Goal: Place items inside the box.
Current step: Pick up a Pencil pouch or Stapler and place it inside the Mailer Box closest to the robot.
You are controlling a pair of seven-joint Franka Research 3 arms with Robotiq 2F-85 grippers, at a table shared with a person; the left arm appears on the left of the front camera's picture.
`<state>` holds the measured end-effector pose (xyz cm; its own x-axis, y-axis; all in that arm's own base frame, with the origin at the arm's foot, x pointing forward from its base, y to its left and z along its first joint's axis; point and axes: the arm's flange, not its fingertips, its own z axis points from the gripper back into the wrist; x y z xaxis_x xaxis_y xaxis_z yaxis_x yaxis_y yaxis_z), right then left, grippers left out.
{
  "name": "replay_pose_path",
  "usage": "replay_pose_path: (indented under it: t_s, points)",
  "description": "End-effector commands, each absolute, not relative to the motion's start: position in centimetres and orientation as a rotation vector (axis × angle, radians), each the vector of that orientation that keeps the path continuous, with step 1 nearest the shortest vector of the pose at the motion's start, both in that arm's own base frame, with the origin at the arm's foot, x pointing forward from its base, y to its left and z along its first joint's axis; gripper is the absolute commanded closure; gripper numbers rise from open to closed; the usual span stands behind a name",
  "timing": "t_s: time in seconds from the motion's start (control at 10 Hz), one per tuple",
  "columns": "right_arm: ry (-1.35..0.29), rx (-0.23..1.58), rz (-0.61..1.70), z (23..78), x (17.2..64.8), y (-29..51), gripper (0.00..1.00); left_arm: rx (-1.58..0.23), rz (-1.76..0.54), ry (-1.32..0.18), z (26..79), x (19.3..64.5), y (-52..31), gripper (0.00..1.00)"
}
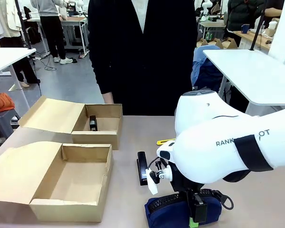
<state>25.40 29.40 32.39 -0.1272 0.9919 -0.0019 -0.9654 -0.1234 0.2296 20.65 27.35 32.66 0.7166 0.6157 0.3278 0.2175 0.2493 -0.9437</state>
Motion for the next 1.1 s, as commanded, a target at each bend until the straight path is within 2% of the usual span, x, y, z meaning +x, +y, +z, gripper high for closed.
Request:
replay_pose_path:
  t_s: [0.0,0.2,0.3,0.4,0.5,1.0]
  points:
    - [0.217,0.15,1.674,32.7,25.1,29.1,1.0,-1.332,0.3,-0.812,32.7,20.6,27.0,0.04]
    - [0.221,0.131,1.666,32.7,25.0,29.2,1.0,-1.332,0.3,-0.812,32.7,20.6,27.0,0.04]
    - [0.236,0.103,1.656,32.6,25.0,29.5,0.86,-1.332,0.3,-0.812,32.7,20.6,27.0,0.04]
    - [0.249,0.087,1.644,32.5,25.0,29.7,0.96,-1.332,0.3,-0.812,32.7,20.6,27.0,0.04]
    - [0.278,0.086,1.637,32.5,25.1,29.7,1.0,-1.332,0.3,-0.812,32.7,20.6,27.0,0.04]
    - [0.382,0.12,1.529,33.9,25.4,28.0,1.0,-1.332,0.3,-0.812,32.7,20.6,27.0,0.04]
